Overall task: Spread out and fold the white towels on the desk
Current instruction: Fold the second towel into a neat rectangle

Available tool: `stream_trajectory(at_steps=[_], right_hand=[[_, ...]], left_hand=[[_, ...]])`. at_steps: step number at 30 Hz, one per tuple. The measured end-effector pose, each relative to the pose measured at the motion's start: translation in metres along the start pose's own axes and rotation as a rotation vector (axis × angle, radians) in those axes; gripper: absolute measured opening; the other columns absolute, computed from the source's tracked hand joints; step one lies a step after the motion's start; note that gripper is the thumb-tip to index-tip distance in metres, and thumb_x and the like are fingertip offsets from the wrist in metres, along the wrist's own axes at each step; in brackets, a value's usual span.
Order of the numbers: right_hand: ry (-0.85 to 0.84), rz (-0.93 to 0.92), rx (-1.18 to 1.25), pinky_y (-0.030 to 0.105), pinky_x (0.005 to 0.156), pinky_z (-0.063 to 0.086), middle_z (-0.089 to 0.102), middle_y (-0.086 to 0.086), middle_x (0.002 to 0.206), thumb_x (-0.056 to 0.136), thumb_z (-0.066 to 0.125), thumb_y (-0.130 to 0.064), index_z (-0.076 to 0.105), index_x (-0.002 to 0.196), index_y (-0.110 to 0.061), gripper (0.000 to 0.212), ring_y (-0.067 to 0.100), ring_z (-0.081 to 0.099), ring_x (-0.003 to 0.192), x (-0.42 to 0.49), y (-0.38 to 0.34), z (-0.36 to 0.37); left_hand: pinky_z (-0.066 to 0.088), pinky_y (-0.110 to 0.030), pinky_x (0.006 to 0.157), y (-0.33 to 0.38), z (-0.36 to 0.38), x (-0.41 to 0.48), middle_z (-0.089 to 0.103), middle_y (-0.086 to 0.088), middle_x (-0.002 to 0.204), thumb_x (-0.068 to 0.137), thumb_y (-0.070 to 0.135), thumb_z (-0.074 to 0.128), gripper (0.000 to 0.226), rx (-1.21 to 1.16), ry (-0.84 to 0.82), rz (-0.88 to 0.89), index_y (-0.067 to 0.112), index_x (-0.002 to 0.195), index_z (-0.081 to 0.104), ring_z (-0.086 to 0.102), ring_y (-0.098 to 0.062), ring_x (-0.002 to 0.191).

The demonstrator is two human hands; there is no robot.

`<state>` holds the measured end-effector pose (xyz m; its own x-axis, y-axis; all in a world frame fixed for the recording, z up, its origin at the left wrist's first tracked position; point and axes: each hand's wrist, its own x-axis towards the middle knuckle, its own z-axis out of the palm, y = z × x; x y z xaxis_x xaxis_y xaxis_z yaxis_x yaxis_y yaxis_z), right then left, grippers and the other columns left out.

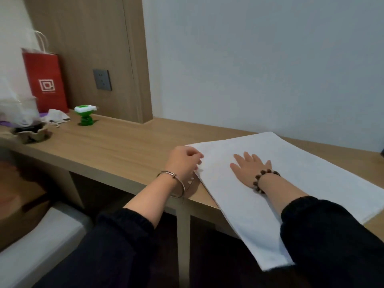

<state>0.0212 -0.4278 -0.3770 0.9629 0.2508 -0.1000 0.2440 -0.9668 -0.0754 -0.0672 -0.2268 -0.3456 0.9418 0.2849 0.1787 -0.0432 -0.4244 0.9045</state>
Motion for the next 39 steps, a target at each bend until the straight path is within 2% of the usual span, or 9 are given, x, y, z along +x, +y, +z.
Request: stream_trajectory(at_steps=[2, 6, 9, 13, 20, 25, 27, 32, 39], right_hand=[[0.016, -0.024, -0.002, 0.057, 0.113, 0.001, -0.006, -0.005, 0.16, 0.093, 0.009, -0.061, 0.003, 0.15, -0.037, 0.062, 0.022, -0.004, 0.146, 0.006, 0.003, 0.0], [0.03, -0.026, -0.015, 0.056, 0.113, 0.002, -0.006, -0.004, 0.16, 0.094, 0.009, -0.06, 0.004, 0.15, -0.037, 0.061, 0.022, -0.003, 0.146, 0.008, 0.002, 0.005], [0.045, -0.026, -0.001, 0.055, 0.113, 0.002, -0.005, -0.004, 0.16, 0.094, 0.01, -0.059, 0.005, 0.15, -0.036, 0.06, 0.022, -0.002, 0.146, 0.007, 0.003, 0.004], [0.064, -0.028, -0.001, 0.055, 0.113, 0.003, -0.002, -0.005, 0.16, 0.095, 0.012, -0.057, 0.007, 0.15, -0.036, 0.059, 0.021, -0.001, 0.146, 0.009, 0.001, 0.006], [0.081, -0.045, 0.014, 0.053, 0.114, 0.005, -0.001, -0.006, 0.16, 0.096, 0.013, -0.054, 0.009, 0.15, -0.034, 0.058, 0.019, 0.001, 0.146, 0.009, 0.004, 0.007], [0.085, -0.04, 0.009, 0.053, 0.114, 0.005, -0.001, -0.005, 0.16, 0.096, 0.013, -0.053, 0.009, 0.15, -0.033, 0.058, 0.02, 0.001, 0.146, 0.009, 0.002, 0.007], [0.085, -0.041, 0.01, 0.053, 0.114, 0.005, 0.0, -0.005, 0.16, 0.096, 0.013, -0.053, 0.01, 0.15, -0.033, 0.058, 0.02, 0.001, 0.146, 0.009, 0.002, 0.007], [0.101, -0.045, 0.017, 0.053, 0.114, 0.006, 0.002, -0.005, 0.16, 0.095, 0.014, -0.054, 0.012, 0.15, -0.033, 0.058, 0.019, 0.002, 0.146, 0.009, 0.003, 0.008], [0.104, -0.051, 0.019, 0.052, 0.114, 0.005, 0.003, -0.005, 0.16, 0.095, 0.014, -0.054, 0.012, 0.149, -0.034, 0.058, 0.019, 0.003, 0.146, 0.01, 0.004, 0.009]], left_hand=[[0.045, -0.022, 0.046, -0.016, -0.021, 0.017, 0.066, -0.002, 0.082, 0.085, 0.005, 0.053, 0.02, 0.042, 0.161, -0.094, 0.017, 0.09, 0.068, 0.061, -0.008, 0.056], [0.05, -0.033, 0.087, -0.035, -0.035, 0.049, 0.064, -0.005, 0.112, 0.084, 0.013, 0.059, 0.029, 0.389, 0.051, -0.14, 0.016, 0.112, 0.064, 0.062, -0.024, 0.098], [0.047, -0.027, 0.075, -0.031, -0.025, 0.064, 0.068, -0.003, 0.103, 0.082, 0.024, 0.063, 0.01, 0.51, 0.034, -0.079, 0.02, 0.09, 0.068, 0.06, -0.02, 0.087], [0.045, -0.028, 0.074, -0.031, -0.017, 0.083, 0.068, -0.007, 0.103, 0.084, 0.013, 0.056, 0.02, 0.625, 0.057, -0.063, 0.014, 0.097, 0.07, 0.06, -0.025, 0.094], [0.042, -0.027, 0.07, -0.036, -0.03, 0.094, 0.065, -0.007, 0.091, 0.083, 0.002, 0.052, 0.02, 0.798, 0.013, 0.019, 0.016, 0.072, 0.063, 0.057, -0.025, 0.086], [0.043, -0.023, 0.061, -0.026, -0.039, 0.108, 0.068, -0.003, 0.07, 0.089, -0.005, 0.047, 0.026, 0.44, -0.172, -0.279, 0.012, 0.095, 0.067, 0.052, -0.016, 0.065], [0.037, -0.022, 0.052, -0.022, -0.037, 0.111, 0.06, 0.0, 0.047, 0.091, 0.001, 0.043, 0.026, 0.404, -0.187, -0.377, 0.01, 0.076, 0.064, 0.044, -0.016, 0.055], [0.033, -0.023, 0.05, -0.016, -0.032, 0.116, 0.05, 0.006, 0.039, 0.085, 0.033, 0.054, 0.04, 0.619, -0.226, -0.383, 0.016, 0.05, 0.052, 0.042, -0.016, 0.049], [0.042, -0.028, 0.065, -0.024, -0.031, 0.123, 0.059, 0.0, 0.074, 0.086, 0.044, 0.06, 0.035, 0.821, -0.214, -0.28, 0.012, 0.07, 0.059, 0.055, -0.018, 0.069]])
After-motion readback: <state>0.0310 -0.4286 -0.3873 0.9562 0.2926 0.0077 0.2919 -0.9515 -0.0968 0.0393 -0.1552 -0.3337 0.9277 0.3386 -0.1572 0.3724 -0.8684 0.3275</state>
